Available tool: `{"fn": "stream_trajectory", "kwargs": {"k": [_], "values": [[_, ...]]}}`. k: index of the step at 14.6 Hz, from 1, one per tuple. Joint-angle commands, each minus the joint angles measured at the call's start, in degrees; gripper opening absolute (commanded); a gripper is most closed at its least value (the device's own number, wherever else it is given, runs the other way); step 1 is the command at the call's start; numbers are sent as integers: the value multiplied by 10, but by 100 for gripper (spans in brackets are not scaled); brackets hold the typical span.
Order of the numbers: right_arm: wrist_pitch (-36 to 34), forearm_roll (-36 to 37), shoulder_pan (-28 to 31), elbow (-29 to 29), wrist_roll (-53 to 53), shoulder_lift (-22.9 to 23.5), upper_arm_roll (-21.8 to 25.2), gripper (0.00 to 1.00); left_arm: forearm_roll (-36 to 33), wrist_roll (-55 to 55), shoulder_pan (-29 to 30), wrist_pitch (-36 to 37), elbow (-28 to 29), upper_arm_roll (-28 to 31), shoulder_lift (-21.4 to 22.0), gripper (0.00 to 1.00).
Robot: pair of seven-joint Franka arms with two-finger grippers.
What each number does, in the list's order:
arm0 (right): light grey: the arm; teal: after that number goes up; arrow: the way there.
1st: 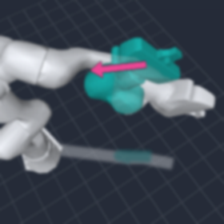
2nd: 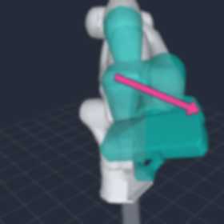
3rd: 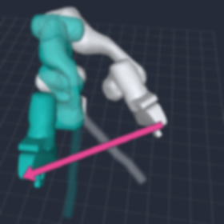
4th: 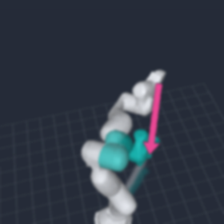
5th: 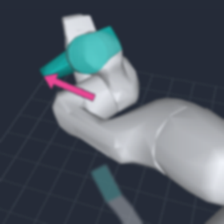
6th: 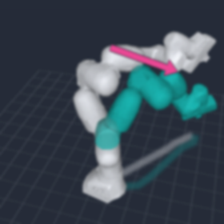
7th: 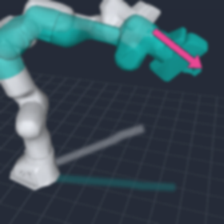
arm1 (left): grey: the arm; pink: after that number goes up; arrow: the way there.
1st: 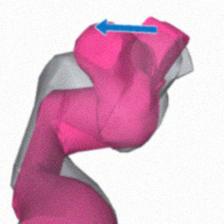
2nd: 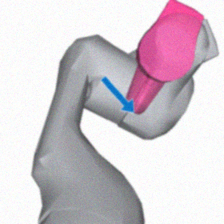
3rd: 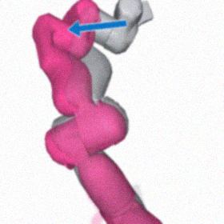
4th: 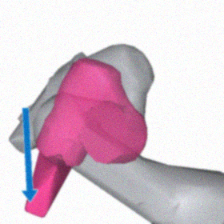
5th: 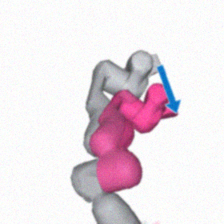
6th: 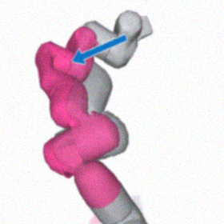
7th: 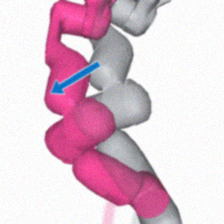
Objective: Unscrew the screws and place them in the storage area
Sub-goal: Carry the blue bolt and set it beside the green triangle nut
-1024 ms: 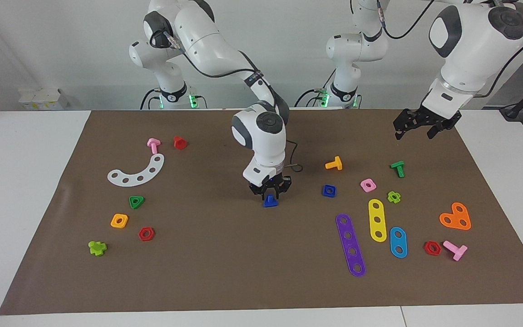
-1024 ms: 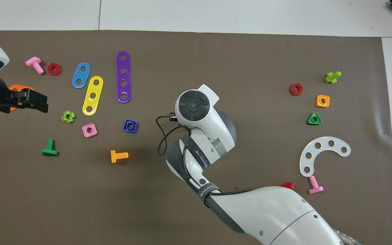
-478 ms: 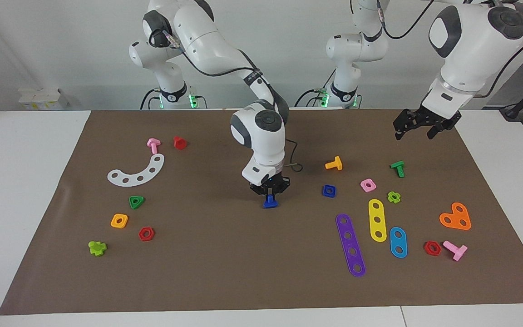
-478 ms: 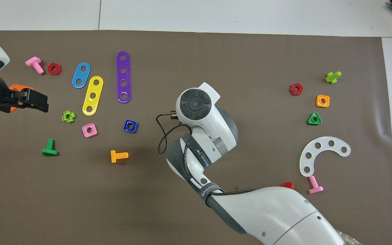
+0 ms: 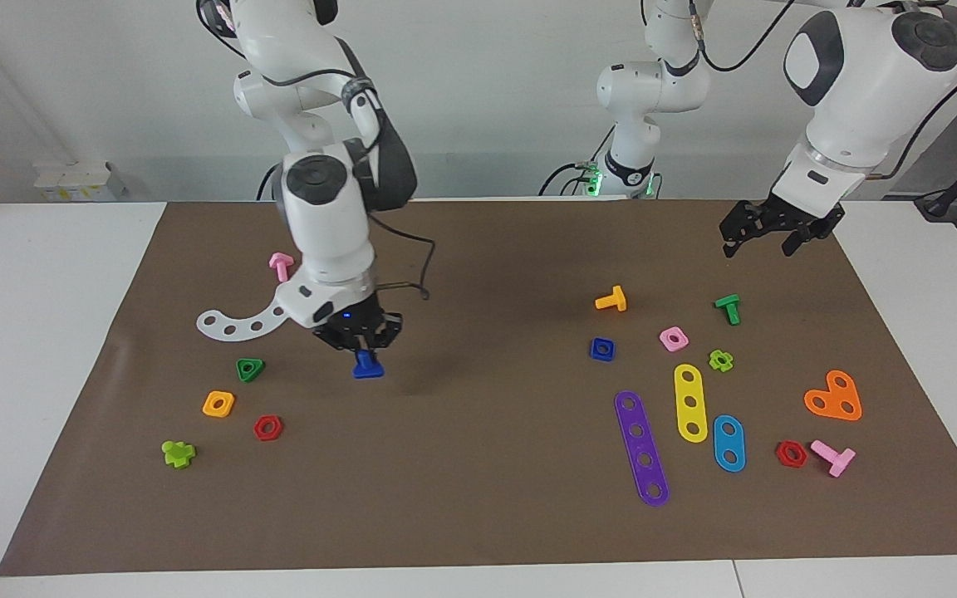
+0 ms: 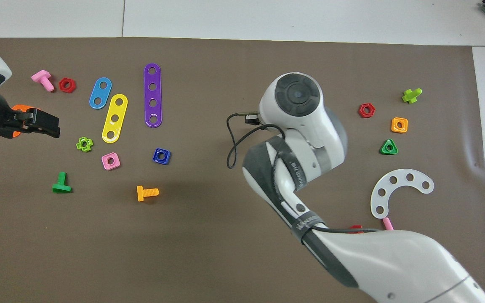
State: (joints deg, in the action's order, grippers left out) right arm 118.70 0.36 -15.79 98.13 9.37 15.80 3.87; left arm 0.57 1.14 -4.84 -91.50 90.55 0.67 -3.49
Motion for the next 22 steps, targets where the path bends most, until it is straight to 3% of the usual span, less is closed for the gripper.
{"fn": "stream_trajectory", "kwargs": {"k": [1,7,13,14,15,19,22], "values": [[52,-9,73,104,-99,-43,-11,0,-15,2,-5,-18,31,0,23,100],[162,-16,113,203,-146,-43,-11,0,-15,3,-5,-23,34,0,23,100],[206,-17,116,225,-141,-28,-11,0,-15,3,-6,-27,34,0,23,100],[206,-17,113,223,-139,-26,-11,53,-15,3,-6,-26,34,0,23,100],[205,-17,118,220,-138,-25,-11,100,-15,3,-6,-26,34,0,23,100],[174,-16,116,183,-135,-41,-10,100,-15,2,-5,-30,40,0,26,100],[23,-15,125,90,-129,-71,-4,100,-15,1,-5,-32,44,0,28,100]]}}
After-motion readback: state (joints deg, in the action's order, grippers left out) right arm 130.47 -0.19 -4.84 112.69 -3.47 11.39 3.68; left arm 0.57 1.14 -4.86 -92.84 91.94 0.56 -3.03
